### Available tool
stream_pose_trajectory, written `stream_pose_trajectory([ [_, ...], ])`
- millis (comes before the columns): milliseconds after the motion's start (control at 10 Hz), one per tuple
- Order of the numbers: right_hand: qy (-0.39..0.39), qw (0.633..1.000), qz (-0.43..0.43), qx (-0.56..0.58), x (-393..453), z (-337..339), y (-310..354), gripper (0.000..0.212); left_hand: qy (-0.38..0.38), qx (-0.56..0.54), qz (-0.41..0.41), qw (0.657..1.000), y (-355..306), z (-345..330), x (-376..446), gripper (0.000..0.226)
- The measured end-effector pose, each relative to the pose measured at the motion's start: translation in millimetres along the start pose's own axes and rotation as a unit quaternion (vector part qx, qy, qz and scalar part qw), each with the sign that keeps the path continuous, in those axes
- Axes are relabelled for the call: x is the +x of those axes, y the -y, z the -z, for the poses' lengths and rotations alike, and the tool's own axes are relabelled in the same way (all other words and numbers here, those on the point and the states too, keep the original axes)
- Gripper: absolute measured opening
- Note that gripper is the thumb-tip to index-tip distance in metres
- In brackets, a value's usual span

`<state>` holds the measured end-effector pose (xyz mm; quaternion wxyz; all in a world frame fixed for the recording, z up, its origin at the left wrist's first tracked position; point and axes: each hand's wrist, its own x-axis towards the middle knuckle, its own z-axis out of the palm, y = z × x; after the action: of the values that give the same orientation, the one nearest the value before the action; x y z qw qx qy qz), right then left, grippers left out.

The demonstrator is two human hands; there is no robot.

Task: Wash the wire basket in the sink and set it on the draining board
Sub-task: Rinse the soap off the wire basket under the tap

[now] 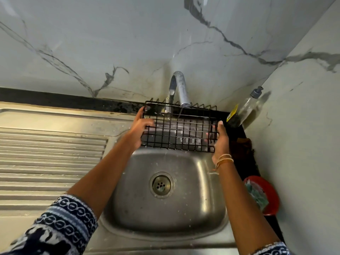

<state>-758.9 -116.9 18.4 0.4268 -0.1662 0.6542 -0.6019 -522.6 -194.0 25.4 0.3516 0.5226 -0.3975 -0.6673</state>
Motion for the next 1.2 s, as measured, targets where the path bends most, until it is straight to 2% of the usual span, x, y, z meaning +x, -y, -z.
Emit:
stream_pose_trajectory([
  [100, 0.005, 0.984, -0.089, 0.157, 1, 26, -31, 0.074, 0.041, 0.117, -0.073, 0.99, -27, -38, 5, 0.081],
  [200, -0.01, 0.956, -0.159, 0.247, -12, 36, -54, 0.066, 0.083, 0.244, -0.127, 0.958, -37, -58, 15, 0.089],
  [300, -0.052, 0.907, -0.242, 0.341, -23, 37, -77, 0.065, 0.171, 0.326, -0.167, 0.915, -54, -77, 19, 0.085],
  [400, -0.084, 0.889, -0.263, 0.365, -22, 33, -85, 0.064, 0.216, 0.34, -0.181, 0.897, -60, -81, 20, 0.086],
  [500, -0.107, 0.886, -0.241, 0.381, -26, 25, -91, 0.053, 0.229, 0.366, -0.228, 0.873, -55, -74, 21, 0.061],
  [600, -0.124, 0.892, -0.226, 0.371, -22, 24, -94, 0.036, 0.198, 0.379, -0.248, 0.869, -48, -72, 18, 0.05],
  [700, -0.126, 0.911, -0.22, 0.325, -23, 23, -86, 0.027, 0.139, 0.356, -0.201, 0.902, -34, -67, 24, 0.065],
  [800, -0.148, 0.912, -0.249, 0.29, -16, 23, -91, 0.035, 0.111, 0.326, -0.169, 0.923, -25, -64, 35, 0.073],
  [900, -0.163, 0.929, -0.276, 0.185, -12, 25, -103, 0.048, 0.053, 0.312, -0.159, 0.935, -28, -68, 36, 0.04],
  [1000, -0.114, 0.912, -0.325, 0.224, -15, 22, -103, 0.051, 0.007, 0.308, -0.169, 0.936, -34, -69, 34, 0.014],
  [1100, -0.106, 0.785, -0.34, 0.507, -18, 17, -95, 0.063, -0.023, 0.3, -0.178, 0.937, -32, -63, 36, 0.016],
  [1200, -0.086, 0.953, -0.274, -0.096, 4, 10, -101, 0.087, -0.023, 0.291, -0.176, 0.94, -32, -60, 35, 0.014],
])
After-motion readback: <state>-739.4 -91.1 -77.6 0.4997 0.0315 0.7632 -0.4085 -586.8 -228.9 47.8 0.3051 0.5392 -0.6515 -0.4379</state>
